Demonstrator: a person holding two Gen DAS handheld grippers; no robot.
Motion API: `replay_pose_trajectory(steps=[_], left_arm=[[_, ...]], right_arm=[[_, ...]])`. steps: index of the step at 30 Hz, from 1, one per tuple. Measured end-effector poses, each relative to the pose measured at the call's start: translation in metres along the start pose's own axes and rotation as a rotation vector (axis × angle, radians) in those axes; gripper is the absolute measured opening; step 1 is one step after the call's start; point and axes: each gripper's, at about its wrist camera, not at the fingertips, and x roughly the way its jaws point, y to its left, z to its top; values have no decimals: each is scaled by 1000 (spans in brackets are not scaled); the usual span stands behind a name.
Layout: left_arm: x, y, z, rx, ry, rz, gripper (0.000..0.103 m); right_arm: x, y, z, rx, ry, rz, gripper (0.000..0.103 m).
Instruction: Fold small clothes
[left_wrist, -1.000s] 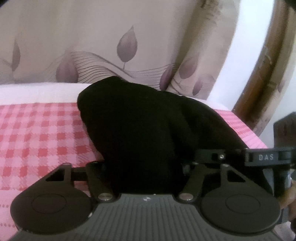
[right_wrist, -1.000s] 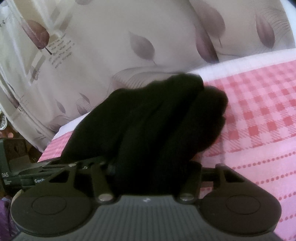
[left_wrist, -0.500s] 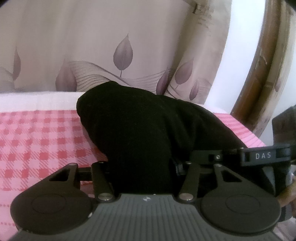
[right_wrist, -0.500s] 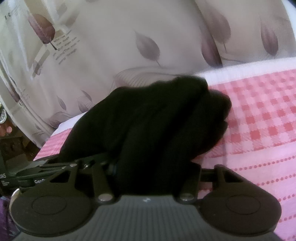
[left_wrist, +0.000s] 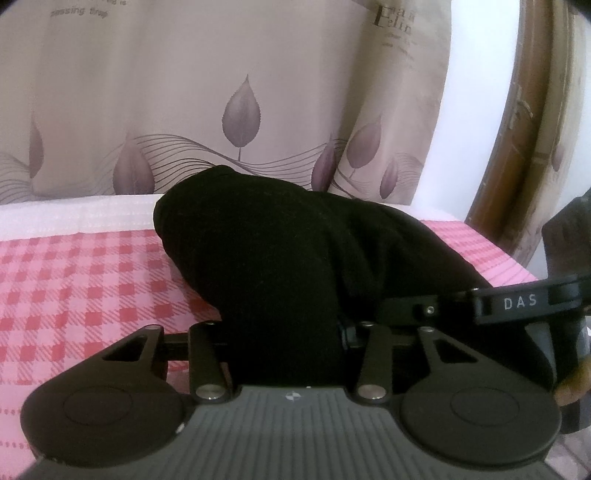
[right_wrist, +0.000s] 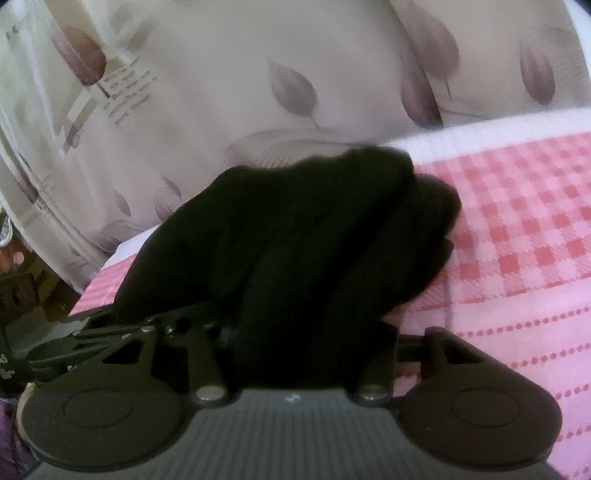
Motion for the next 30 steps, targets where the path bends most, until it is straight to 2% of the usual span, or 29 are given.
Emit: replay_pose_trajectory(steps=[4,13,16,22,30], left_arm=[[0,2,-1,-15,1,-6,47],[1,6,-2,-43,7,-13,50],[1,5,-2,-44,8,-5,54],[3,8,-1,-72,23,8,62],[4,7,-1,-73,23,16,64]], right_arm=[[0,-4,0,-4,1,24,51],[1,4,0,-42,6,8,55],[0,10,-2,-86,-3,0,51],[0,14,-4,-116,-9,-8,50],[2,12,-4,-111,-5,0,50]])
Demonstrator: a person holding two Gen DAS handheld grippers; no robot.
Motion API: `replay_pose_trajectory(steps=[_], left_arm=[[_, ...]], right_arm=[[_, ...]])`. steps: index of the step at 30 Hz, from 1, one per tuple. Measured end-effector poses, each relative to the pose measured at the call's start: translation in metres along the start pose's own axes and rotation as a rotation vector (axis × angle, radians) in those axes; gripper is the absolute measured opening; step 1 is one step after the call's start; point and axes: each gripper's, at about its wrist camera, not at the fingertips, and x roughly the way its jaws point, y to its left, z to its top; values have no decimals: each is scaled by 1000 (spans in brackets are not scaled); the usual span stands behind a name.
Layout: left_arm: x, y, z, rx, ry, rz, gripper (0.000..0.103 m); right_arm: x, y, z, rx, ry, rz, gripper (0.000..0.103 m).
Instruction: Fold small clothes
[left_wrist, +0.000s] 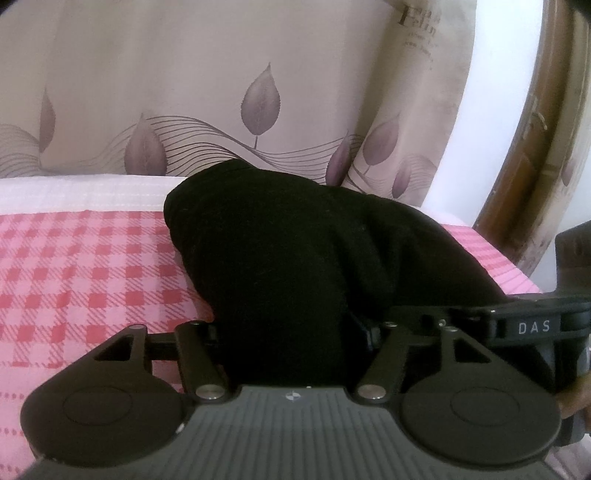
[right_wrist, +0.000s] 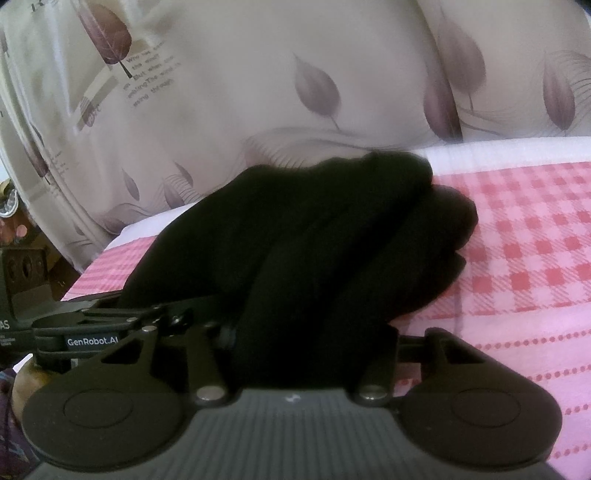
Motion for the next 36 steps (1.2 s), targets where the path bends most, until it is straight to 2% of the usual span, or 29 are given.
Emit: replay_pose_trajectory(steps=[5,36], left_arm=[[-2,-4,-1,24,-11,3,57],[-1,-4,-1,34,-15,5,57]], right_arm=[[0,4,-2,-25,-9,-16,50],[-2,11,-3,-58,-27,-45,50]])
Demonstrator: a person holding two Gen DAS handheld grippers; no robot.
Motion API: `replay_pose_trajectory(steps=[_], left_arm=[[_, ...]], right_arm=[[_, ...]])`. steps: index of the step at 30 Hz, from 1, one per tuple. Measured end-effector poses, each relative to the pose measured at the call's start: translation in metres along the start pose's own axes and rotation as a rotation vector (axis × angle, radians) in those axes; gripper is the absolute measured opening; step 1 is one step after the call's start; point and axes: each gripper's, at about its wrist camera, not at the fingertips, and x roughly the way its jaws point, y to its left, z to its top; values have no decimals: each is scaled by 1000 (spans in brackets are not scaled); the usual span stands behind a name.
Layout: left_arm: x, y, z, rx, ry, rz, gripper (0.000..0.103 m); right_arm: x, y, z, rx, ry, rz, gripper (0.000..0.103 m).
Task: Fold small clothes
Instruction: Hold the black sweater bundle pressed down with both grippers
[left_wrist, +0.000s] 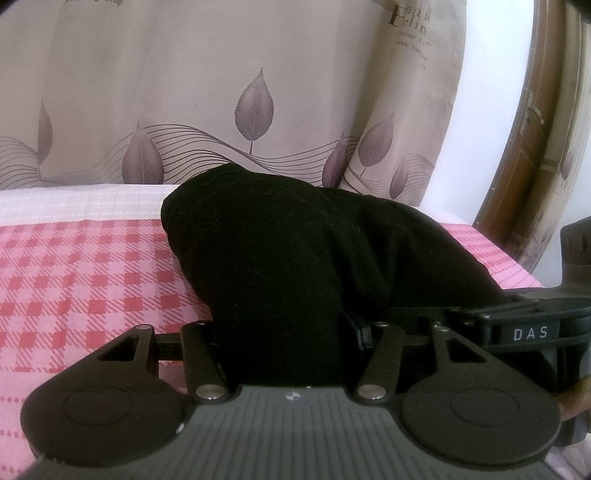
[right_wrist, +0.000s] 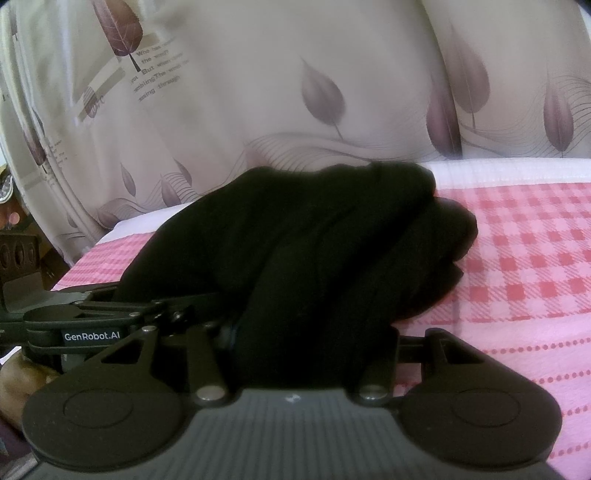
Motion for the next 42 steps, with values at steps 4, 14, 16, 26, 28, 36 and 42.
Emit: replay_pose_trajectory(steps=[4,14,16,26,28,36,42], left_arm=[[0,-1,0,8,-4,4,56],[-7,-3,0,35,-27,-1,45],[-9,-3,1,38,-26,-1,44],[-26,-9,1,74,-30,25,41],[-33,-10,1,83,-35,32,41],[-61,-13,0,97,-50,51,41],[-90,-15,-3,103,-59,62,41]], right_arm=[[-1,1,1,-9,-3,-4,50],[-7,1,3,17,-6,4,45],[-9,2,4,32,-10,13,44],[-18,15,4,40,-33,46,43],[-21,20,4,39,-36,53,43],[-33,39,0,36,-50,77,43],[-48,60,-6,32,-60,95,43]])
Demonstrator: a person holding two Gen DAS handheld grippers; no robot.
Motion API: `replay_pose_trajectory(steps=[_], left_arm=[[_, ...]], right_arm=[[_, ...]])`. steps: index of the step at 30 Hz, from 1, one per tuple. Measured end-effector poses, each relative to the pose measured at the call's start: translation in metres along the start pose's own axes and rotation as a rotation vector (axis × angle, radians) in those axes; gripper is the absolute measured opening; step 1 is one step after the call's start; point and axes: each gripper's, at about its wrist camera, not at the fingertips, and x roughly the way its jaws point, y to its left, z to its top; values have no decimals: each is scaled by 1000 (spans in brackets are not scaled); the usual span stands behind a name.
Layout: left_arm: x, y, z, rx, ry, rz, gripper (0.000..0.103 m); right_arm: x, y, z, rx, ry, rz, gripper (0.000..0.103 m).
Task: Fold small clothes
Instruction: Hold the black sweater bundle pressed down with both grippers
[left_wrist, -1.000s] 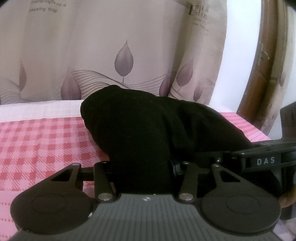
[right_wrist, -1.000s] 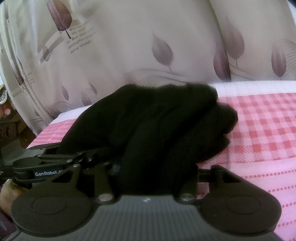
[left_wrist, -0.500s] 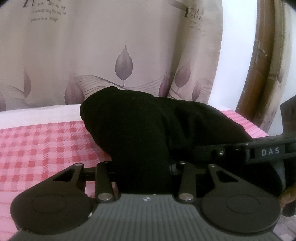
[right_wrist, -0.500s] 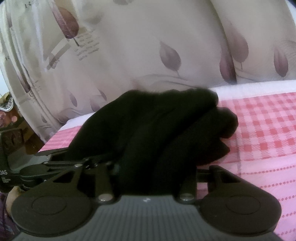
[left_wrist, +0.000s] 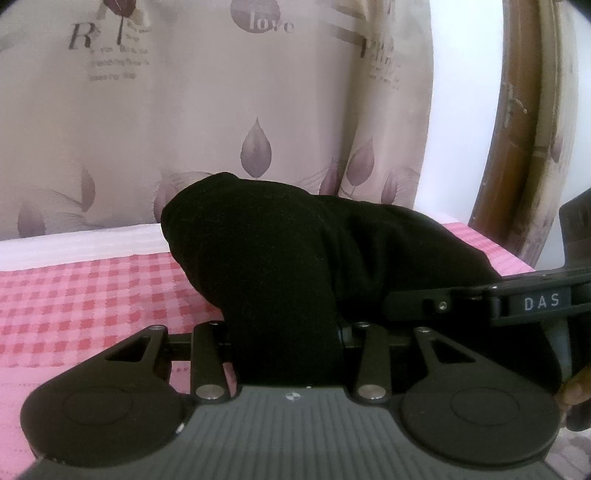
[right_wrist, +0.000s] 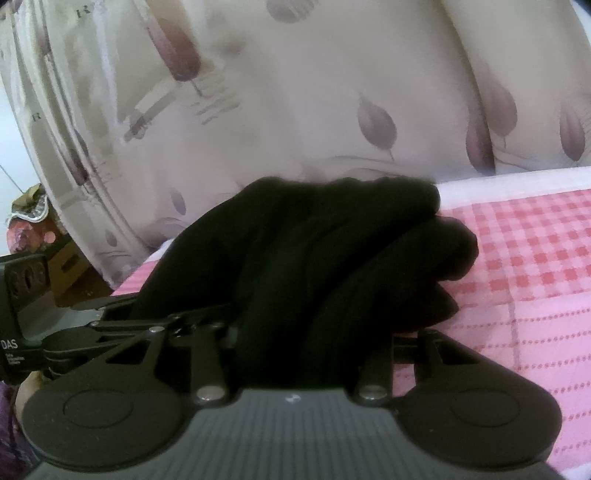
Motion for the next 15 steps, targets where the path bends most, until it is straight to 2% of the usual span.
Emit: replay_pose_trajectory(steps=[15], left_arm=[[-76,-8,-16,24,-27,32,41]], right_arm=[[-32,55,-26,-8,-14,46,44]])
